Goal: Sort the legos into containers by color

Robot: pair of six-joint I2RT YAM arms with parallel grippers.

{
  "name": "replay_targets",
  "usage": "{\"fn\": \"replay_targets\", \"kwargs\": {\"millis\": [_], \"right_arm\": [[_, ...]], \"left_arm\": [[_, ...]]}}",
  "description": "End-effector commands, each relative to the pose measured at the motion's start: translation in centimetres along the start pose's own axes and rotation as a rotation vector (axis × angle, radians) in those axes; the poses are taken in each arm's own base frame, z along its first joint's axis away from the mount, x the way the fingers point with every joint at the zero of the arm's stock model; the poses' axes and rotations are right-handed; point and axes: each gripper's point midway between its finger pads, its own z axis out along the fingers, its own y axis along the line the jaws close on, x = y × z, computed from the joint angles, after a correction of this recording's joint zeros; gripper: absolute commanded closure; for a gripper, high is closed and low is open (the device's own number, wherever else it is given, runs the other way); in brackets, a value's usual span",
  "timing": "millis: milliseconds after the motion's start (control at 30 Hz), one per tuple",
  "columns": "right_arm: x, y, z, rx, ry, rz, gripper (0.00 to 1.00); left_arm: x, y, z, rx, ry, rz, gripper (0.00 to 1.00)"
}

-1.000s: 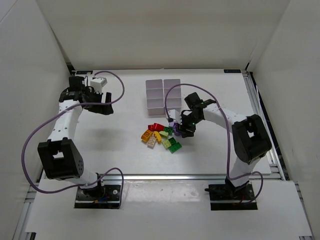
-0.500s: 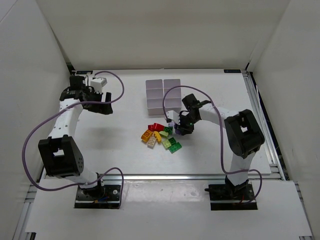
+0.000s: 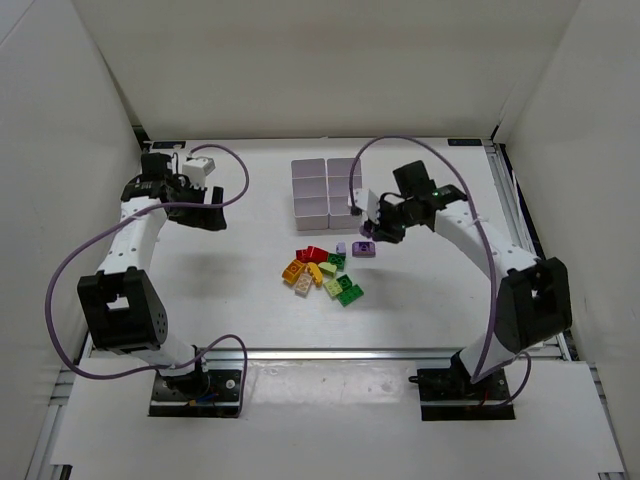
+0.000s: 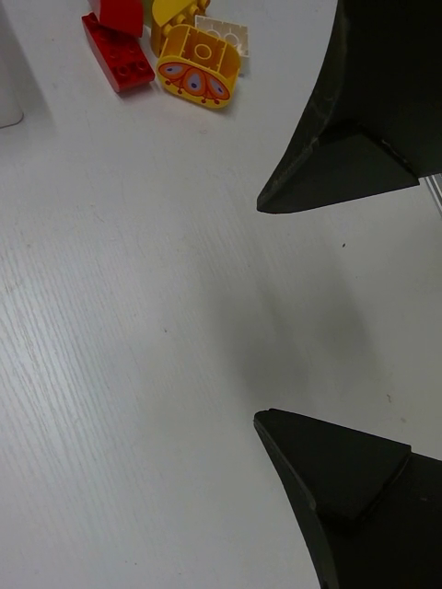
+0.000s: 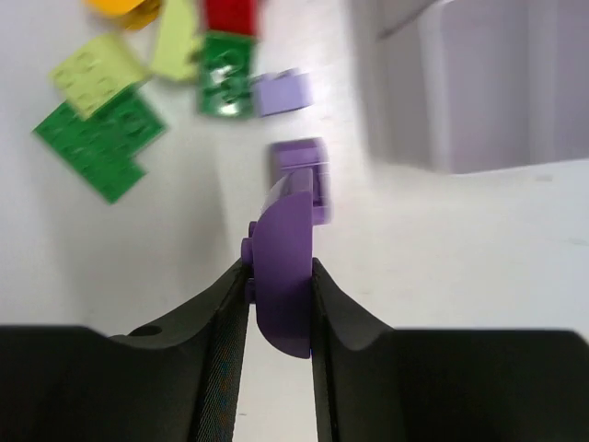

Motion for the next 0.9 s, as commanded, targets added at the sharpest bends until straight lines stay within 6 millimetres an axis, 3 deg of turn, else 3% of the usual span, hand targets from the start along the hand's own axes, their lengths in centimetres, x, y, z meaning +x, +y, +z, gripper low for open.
{"fn": "replay_targets", "kwargs": {"millis": [0, 33, 67, 100, 133, 200, 300, 367, 400, 433, 600, 867], "right_arm": [[-2.3, -3.8, -2.1, 0.098, -0.064, 0.018, 1.00], [-3.1, -6.3, -3.1, 0.151, -0.085, 0.013, 1.00], [-3.2, -7.7, -3.1, 0.168, -0.088, 0.021, 1.00], [-2.5, -8.9, -1.5, 0.147, -0.071, 0.043, 1.00], [-3.9, -11.5, -2.5, 0.196, -0.093, 0.022, 1.00], [-4.2, -15.0, -1.8, 0.229, -0.079, 0.006, 1.00], [-4.3, -18.1, 0.0, 0.218, -0.059, -0.012, 1.00], [-4.1, -19.4, 0.6, 0.211, -0.053, -0.008, 0.98], [-4.9, -20.4, 0.1, 0.230, -0.065, -0.025, 0.98], [-4.2, -20.9, 1.4, 0.220, -0.054, -0.020, 0.98], [-4.7, -23.2, 2.2, 0.253, -0.059, -0.041, 0.95], [-5.7, -24.3, 2.5, 0.292, -0.071, -0.058, 0.86]], "left_arm": [[-0.8, -0.9, -0.3, 0.037, -0.036, 0.002, 0.02], [-0.9, -0.9, -0.3, 0.036, -0.037, -0.015, 0.02], [-1.2, -0.8, -0.1, 0.037, -0.038, -0.020, 0.02], [-1.4, -0.9, 0.0, 0.039, -0.038, -0.023, 0.02], [-1.7, -0.9, -0.1, 0.039, -0.043, -0.024, 0.02], [-2.5, -0.8, -0.2, 0.032, -0.055, -0.034, 0.02], [-3.1, -0.6, -0.5, 0.021, -0.068, -0.033, 0.02], [-3.1, -0.4, -0.7, 0.010, -0.068, -0.029, 0.01], [-3.0, -0.4, -0.8, 0.002, -0.070, -0.026, 0.01], [-2.9, -0.3, -0.9, -0.006, -0.067, -0.022, 0.01], [-2.4, -0.2, -1.1, -0.023, -0.059, -0.023, 0.01], [-1.6, 0.1, -1.0, -0.036, -0.040, -0.022, 0.01]]}}
